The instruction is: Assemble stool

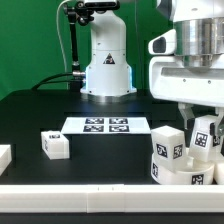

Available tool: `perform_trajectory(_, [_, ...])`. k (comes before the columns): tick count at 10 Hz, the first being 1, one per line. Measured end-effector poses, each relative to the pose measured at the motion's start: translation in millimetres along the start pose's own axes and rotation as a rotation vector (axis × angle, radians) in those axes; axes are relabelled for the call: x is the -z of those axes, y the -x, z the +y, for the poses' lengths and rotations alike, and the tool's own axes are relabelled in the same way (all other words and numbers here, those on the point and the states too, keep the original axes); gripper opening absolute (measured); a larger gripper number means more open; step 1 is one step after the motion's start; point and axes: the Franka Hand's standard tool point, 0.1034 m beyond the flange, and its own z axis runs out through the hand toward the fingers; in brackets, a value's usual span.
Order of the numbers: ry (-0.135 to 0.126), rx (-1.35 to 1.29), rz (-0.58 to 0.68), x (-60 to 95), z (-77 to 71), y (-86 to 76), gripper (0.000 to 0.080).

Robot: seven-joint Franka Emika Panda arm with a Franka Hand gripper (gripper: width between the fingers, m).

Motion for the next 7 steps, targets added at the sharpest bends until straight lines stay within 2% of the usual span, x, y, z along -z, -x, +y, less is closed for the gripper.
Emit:
perform_trajectory(5, [-0.021, -0.46, -0.041, -0.5, 0.0, -1.5, 0.0338])
perform_trajectory(7, [-0.04, -0.578, -0.05, -1.3, -0.3, -1.9, 0.0338])
